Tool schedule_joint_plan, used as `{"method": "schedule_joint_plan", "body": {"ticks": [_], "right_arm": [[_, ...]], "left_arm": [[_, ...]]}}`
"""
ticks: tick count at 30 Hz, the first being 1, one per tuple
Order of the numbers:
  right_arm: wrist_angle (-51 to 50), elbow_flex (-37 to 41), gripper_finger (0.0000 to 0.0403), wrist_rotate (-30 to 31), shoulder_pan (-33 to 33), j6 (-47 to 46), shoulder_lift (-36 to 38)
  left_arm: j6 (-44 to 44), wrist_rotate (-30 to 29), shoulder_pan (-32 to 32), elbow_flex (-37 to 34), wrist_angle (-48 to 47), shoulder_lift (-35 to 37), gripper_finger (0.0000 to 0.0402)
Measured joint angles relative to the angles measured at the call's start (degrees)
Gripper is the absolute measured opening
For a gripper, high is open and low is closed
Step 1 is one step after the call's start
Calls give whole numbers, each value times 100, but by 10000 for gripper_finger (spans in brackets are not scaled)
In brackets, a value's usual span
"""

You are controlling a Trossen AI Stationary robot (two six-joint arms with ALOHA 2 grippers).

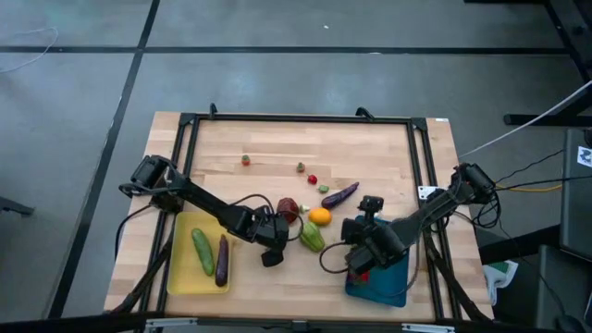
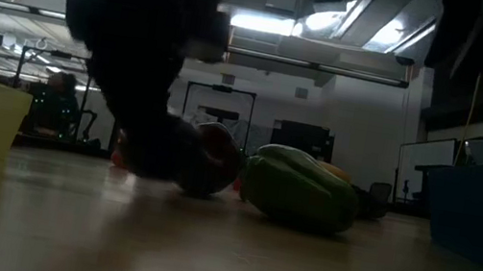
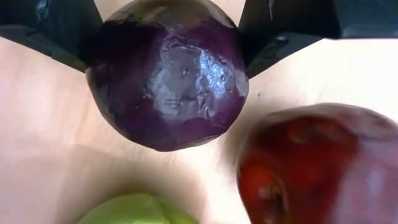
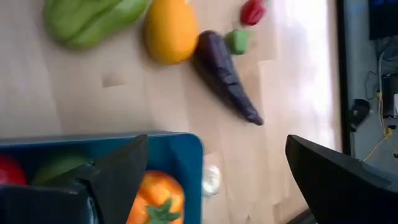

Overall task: Sort produce into baskets
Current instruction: Put the violet onion into the yellow bin

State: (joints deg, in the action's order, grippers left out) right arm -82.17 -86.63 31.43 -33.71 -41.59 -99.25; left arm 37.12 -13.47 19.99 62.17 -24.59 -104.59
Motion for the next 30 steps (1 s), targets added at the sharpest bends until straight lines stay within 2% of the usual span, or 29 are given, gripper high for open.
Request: {"method": "schedule_joint_plan", "body": {"ticks": [5, 9, 16, 25, 30], "right_arm": [[-91, 2, 376, 291, 20, -18, 496], [-198, 2, 376, 457, 123, 3, 893], [-378, 4, 376, 684, 491, 285, 1404], [-381, 7, 376, 705, 1059, 673, 1585], [-323, 7, 376, 631, 1248, 757, 1585]], "left_arm": [[-1, 15, 0, 140, -626, 492, 289], [46, 300, 11, 206, -1157, 1139, 289], [975, 460, 318, 206, -2666, 2092, 290], [2369, 571, 1243, 202, -4780, 2286, 290], [2908, 568, 1723, -61, -5003, 2286, 290]]}}
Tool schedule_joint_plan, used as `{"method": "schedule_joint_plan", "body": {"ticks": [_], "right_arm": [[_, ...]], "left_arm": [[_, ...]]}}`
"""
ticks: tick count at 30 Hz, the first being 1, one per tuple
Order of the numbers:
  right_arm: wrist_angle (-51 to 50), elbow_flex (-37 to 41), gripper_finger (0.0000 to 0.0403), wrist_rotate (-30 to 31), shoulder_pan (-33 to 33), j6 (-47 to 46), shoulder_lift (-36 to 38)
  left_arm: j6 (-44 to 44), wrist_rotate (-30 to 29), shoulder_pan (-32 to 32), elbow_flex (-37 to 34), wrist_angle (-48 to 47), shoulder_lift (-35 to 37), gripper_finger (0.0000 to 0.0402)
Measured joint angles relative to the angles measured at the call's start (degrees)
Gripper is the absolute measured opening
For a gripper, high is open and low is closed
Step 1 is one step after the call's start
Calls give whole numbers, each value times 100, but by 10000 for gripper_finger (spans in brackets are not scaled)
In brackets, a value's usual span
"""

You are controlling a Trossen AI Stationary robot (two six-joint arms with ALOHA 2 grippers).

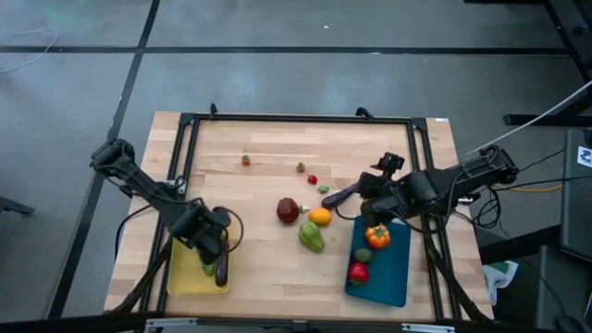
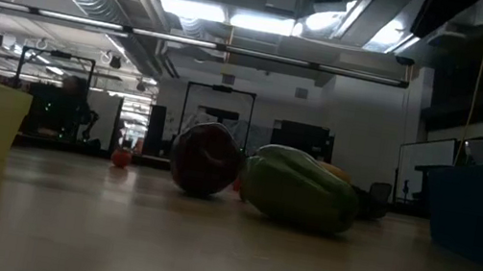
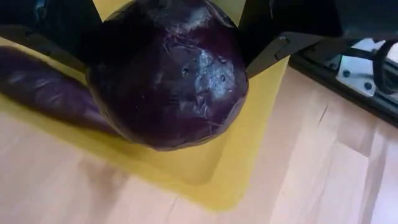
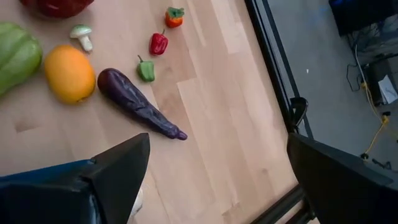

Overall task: Sort produce into baskets
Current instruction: Put the violet onion into the yellow bin

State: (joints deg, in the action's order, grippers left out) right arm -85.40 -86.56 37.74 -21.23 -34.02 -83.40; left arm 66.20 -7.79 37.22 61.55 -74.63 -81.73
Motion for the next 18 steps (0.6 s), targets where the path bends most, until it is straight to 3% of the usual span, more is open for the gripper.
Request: {"method": "schedule_joint_plan", "body": {"ticks": [7, 18], "right_arm": [[-67, 0, 376, -22, 41, 2, 0], [-461, 2, 376, -24, 39, -33, 0]], "left_arm": [[424, 55, 324, -759, 702, -3, 290], [336, 72, 340, -1158, 1035, -4, 290]]}}
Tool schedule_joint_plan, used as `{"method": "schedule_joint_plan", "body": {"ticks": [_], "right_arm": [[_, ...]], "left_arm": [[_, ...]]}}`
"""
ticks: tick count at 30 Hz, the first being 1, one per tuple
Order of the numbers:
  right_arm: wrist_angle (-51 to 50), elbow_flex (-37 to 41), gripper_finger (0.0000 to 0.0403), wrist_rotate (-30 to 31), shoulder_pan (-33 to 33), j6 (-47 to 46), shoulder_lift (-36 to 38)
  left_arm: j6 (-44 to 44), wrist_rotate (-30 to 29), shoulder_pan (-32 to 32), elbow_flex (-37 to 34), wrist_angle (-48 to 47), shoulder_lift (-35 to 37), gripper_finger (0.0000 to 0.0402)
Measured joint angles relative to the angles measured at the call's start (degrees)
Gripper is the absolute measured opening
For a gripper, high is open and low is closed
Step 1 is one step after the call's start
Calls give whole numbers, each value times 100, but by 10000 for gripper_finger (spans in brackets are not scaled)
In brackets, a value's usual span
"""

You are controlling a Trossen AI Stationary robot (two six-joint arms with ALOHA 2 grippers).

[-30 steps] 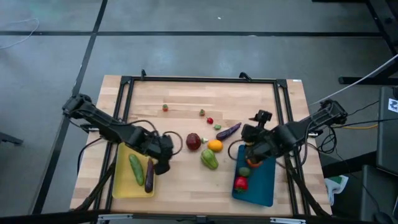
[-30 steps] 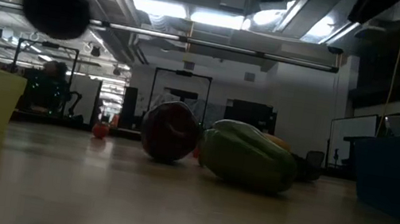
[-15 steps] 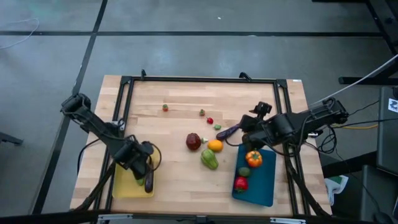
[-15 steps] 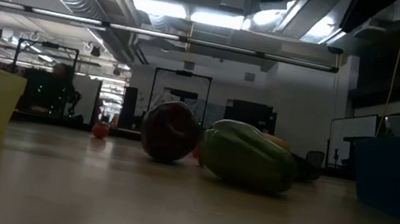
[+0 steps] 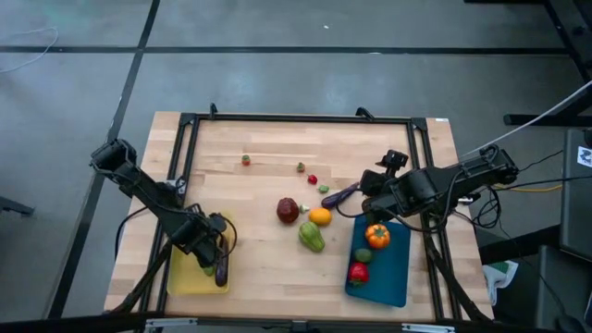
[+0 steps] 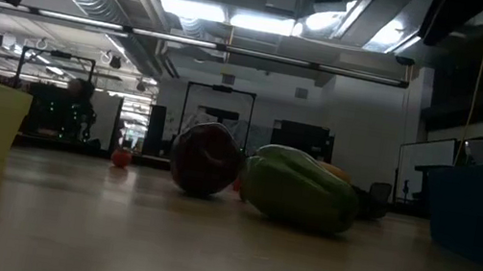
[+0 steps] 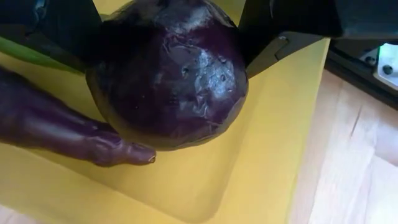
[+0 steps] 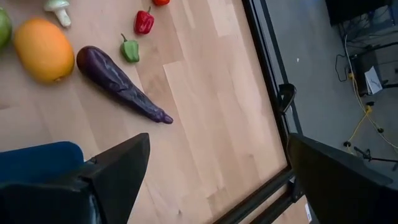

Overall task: Sort produce into baskets
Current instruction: Put the violet onion into the yellow bin, then put the garlic into the yellow bin

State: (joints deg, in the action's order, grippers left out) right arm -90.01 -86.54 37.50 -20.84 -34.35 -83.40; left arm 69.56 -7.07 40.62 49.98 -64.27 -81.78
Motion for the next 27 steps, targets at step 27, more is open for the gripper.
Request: {"method": "schedule_joint_plan", "body": {"ticks": [27], "right_arm": [[2176, 2678, 376, -1624, 1042, -933, 921]], "left_arm": [[-649, 53, -211, 0, 693, -4, 388]]}}
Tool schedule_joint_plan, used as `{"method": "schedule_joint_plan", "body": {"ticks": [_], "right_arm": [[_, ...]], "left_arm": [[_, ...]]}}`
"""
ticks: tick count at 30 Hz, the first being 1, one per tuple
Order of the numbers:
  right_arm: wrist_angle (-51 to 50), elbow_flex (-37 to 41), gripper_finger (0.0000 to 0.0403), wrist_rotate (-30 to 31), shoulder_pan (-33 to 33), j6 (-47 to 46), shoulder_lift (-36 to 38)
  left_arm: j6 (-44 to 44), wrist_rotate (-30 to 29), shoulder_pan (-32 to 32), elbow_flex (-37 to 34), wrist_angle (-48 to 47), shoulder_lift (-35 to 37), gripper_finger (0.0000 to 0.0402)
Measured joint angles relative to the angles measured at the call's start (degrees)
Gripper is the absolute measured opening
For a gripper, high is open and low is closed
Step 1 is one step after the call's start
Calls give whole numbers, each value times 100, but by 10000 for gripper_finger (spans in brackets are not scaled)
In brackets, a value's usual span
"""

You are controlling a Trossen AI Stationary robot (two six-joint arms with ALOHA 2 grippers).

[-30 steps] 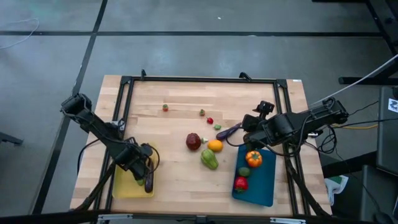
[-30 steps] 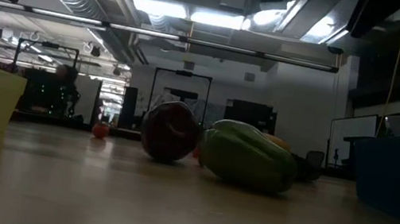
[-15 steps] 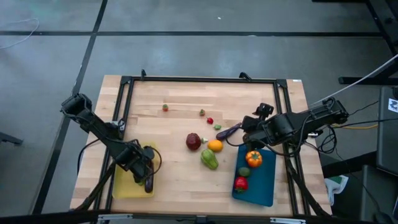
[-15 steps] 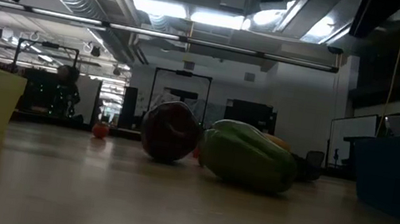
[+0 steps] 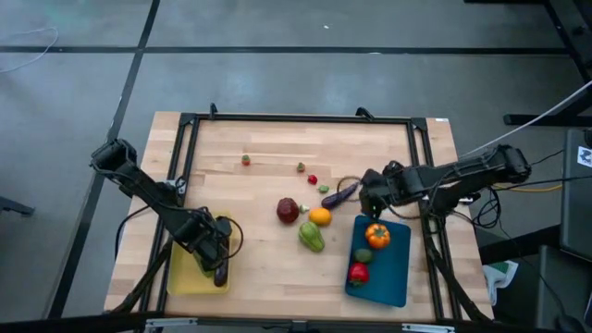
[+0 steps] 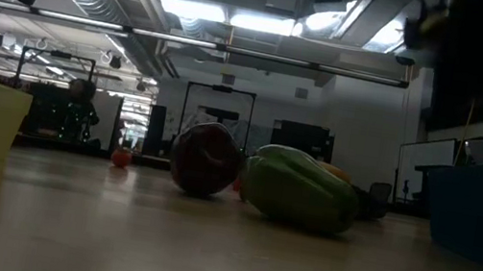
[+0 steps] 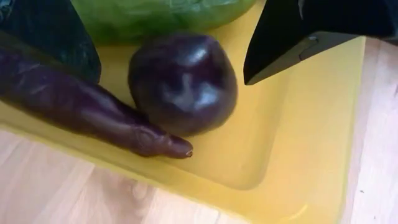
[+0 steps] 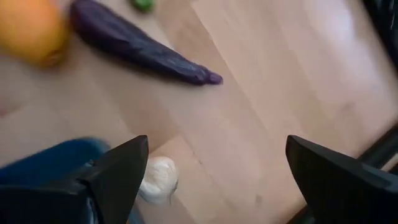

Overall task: Sort produce into baskets
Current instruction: Put the garlic into the yellow bin

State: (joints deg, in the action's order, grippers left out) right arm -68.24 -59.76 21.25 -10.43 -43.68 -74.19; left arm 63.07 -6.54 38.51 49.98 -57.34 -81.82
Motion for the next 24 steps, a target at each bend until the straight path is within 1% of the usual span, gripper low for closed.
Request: {"method": "schedule_joint_plan", "body": {"ticks": [4, 7, 10, 13, 16, 21, 24], "right_arm": [[36, 315, 376, -376, 587, -848, 106], [84, 478, 376, -463, 844, -1018, 98], [355, 625, 376, -933, 1010, -1028, 95], [734, 779, 376, -1486, 1090, -1032, 95], [1129, 956, 376, -1828, 1087, -1030, 95], [1558, 1204, 376, -2041, 1083, -1060, 86], [1621, 1326, 376, -2039, 1083, -1556, -18]], "left_arm": [[55, 2, -94, 0, 192, 0, 388], [135, 2, -173, 0, 361, -2, 388], [140, 79, -251, 1, 443, -2, 388], [134, 257, -316, 1, 437, -2, 388], [66, 295, -353, 0, 433, -2, 388], [-41, 301, -376, 2, 437, -2, 388], [-42, 303, -375, 1, 437, -2, 388]]}}
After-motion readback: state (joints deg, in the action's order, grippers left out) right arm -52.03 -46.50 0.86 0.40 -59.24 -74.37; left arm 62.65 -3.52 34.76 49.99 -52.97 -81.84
